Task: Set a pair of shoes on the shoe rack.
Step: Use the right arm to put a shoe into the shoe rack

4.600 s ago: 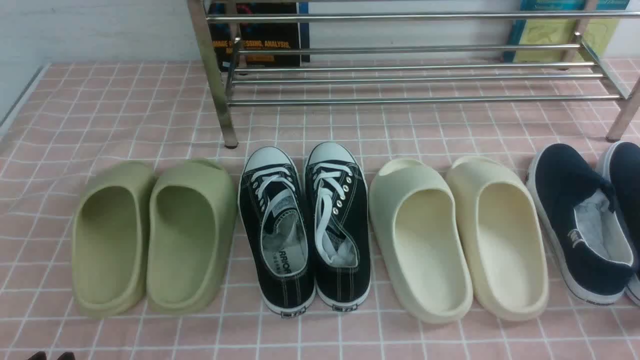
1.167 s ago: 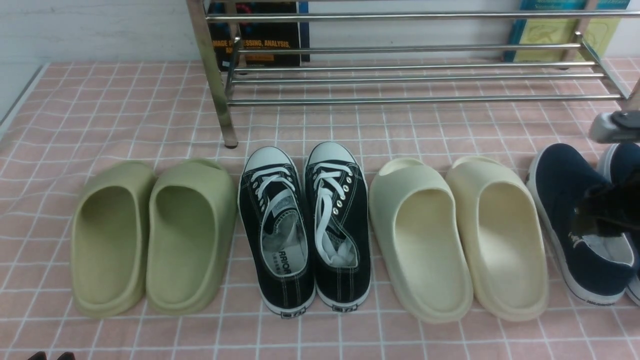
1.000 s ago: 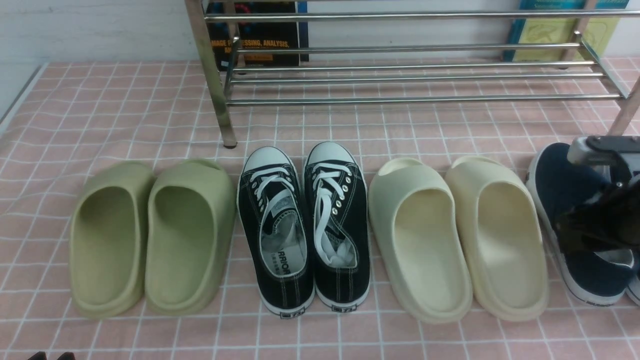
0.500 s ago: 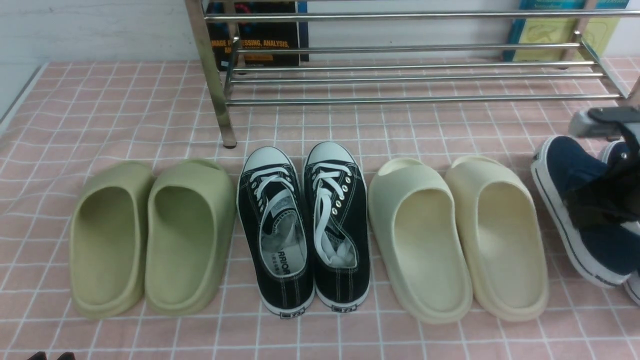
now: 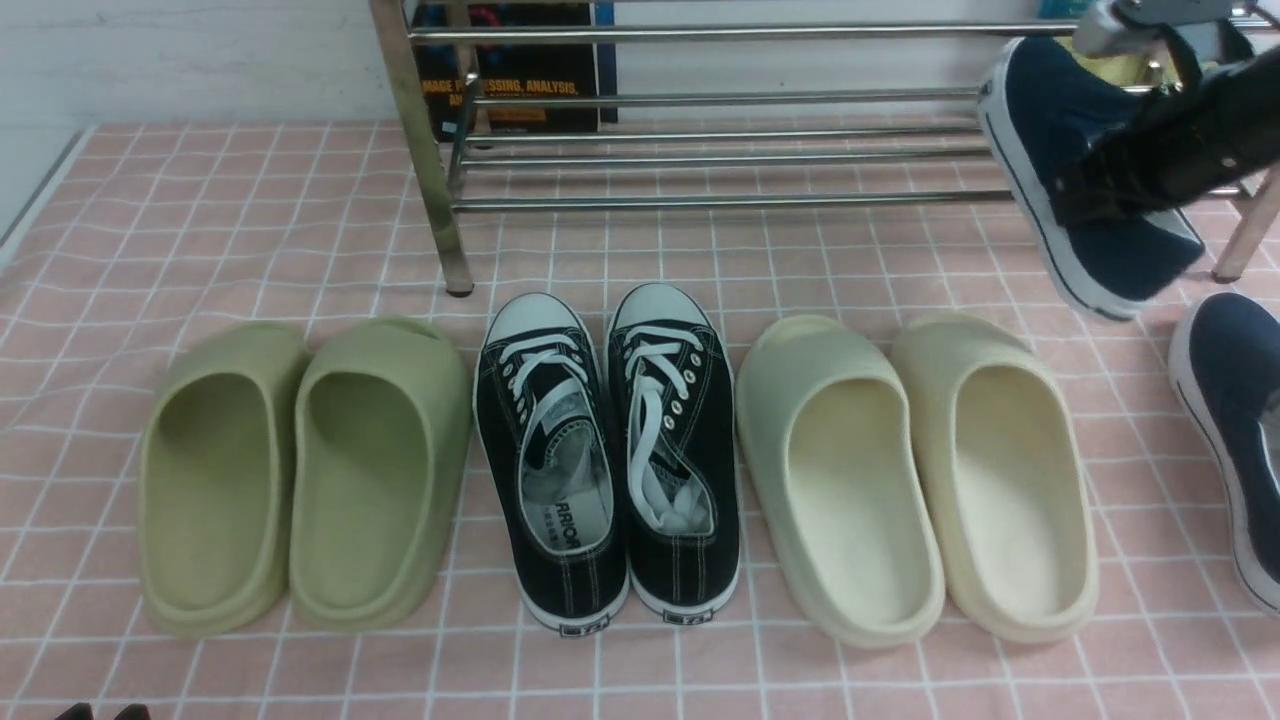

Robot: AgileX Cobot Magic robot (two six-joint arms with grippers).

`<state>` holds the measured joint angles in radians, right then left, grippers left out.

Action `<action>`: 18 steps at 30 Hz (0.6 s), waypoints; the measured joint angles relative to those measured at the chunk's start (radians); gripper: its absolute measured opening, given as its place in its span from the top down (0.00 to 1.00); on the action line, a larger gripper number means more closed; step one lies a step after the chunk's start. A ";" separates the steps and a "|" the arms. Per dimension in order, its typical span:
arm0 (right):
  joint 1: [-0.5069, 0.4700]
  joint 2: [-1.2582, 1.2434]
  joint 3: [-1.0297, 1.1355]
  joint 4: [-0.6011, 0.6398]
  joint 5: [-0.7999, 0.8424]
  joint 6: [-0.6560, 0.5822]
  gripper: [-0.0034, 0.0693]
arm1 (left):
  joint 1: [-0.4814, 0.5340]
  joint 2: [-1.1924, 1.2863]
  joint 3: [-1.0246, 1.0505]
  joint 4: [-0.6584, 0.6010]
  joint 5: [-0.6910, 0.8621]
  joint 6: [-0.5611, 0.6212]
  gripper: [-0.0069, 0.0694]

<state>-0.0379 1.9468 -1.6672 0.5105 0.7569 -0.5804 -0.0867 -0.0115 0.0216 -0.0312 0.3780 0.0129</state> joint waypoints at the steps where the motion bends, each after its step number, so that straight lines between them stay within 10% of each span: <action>1: 0.000 0.070 -0.104 0.000 0.019 0.000 0.92 | 0.000 0.000 0.000 0.000 0.000 0.000 0.60; 18: 0.039 0.427 -0.639 -0.011 0.173 0.097 0.83 | 0.000 0.000 0.000 0.000 0.000 0.000 0.60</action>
<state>0.0007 2.3740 -2.3062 0.4999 0.9296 -0.4834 -0.0867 -0.0115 0.0216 -0.0312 0.3780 0.0129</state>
